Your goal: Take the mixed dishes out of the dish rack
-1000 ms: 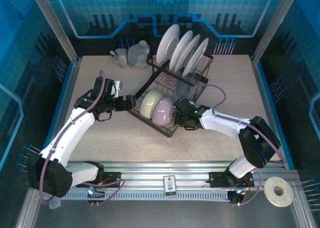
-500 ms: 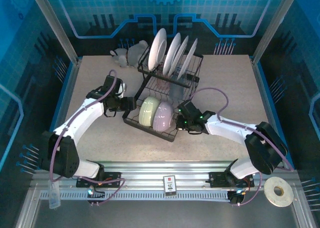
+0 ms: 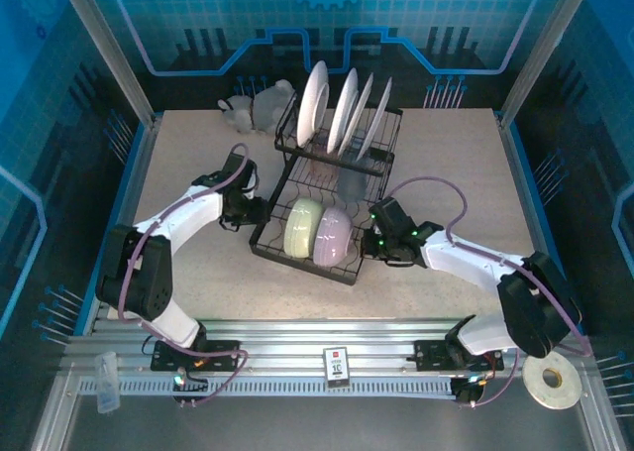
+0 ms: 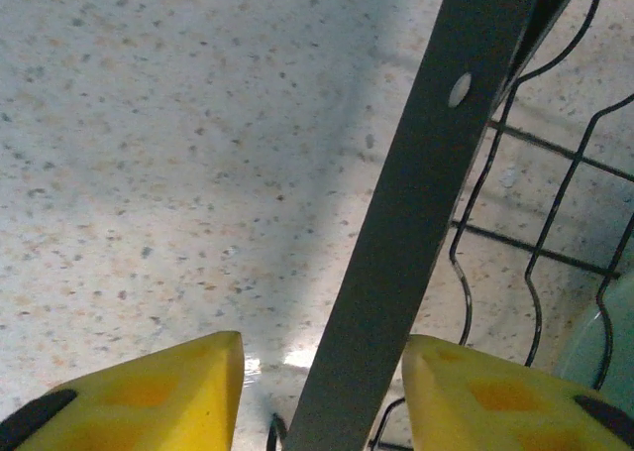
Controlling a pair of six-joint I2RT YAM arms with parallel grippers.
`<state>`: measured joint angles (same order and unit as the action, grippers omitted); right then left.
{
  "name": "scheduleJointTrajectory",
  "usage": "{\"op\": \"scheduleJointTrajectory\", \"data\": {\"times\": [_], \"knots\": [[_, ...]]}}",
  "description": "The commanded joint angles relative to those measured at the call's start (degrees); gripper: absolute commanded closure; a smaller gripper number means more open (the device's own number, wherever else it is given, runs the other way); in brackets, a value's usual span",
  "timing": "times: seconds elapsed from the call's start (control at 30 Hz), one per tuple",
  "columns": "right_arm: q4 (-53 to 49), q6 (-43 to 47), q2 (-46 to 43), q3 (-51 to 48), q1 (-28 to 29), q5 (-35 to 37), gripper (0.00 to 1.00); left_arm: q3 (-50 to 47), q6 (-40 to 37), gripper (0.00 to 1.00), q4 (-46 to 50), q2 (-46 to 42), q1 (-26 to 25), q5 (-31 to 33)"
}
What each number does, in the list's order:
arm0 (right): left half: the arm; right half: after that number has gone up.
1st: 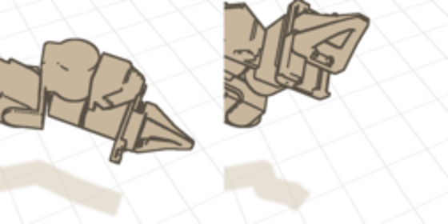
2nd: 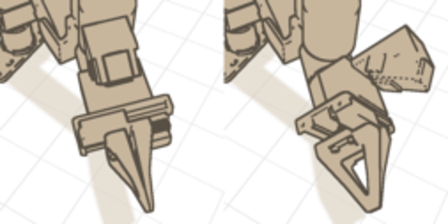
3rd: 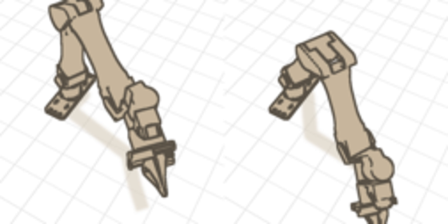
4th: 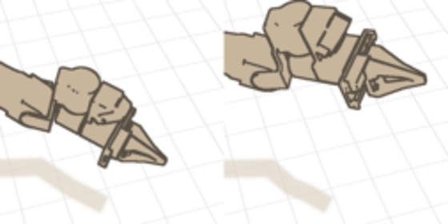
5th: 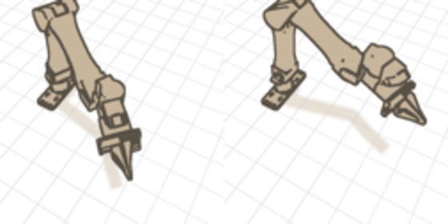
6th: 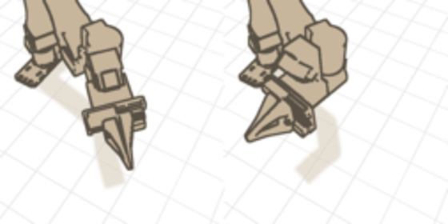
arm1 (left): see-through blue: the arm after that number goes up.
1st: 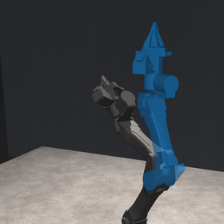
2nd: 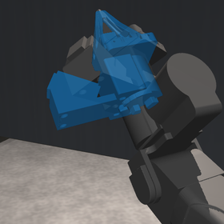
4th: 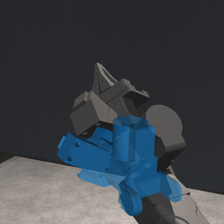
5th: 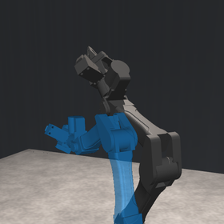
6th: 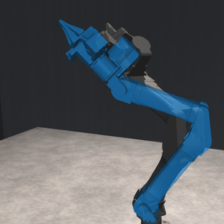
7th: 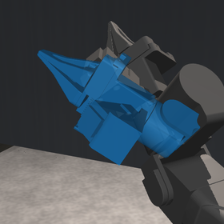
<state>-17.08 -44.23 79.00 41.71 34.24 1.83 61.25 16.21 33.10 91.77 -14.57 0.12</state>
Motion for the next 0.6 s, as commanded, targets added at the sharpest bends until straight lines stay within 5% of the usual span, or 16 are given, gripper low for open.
{"op": "scheduleJointTrajectory", "data": {"times": [0.0, 0.27, 0.57], "knots": [[-7.0, 6.99, 0.03, -3.22, -2.49, -1.04, 1.0, -0.48, 1.95, 0.61, -1.92, 0.93, -2.24, -1.63], [-7.01, 7.75, -3.4, -4.58, -8.6, -1.67, 1.0, -4.74, 11.14, 0.99, -3.88, 0.08, -7.84, -1.1], [-7.36, 10.31, -1.93, -2.02, -18.82, -2.29, 0.95, -6.19, 25.56, 1.0, -6.37, 0.51, -15.16, 0.42]]}}
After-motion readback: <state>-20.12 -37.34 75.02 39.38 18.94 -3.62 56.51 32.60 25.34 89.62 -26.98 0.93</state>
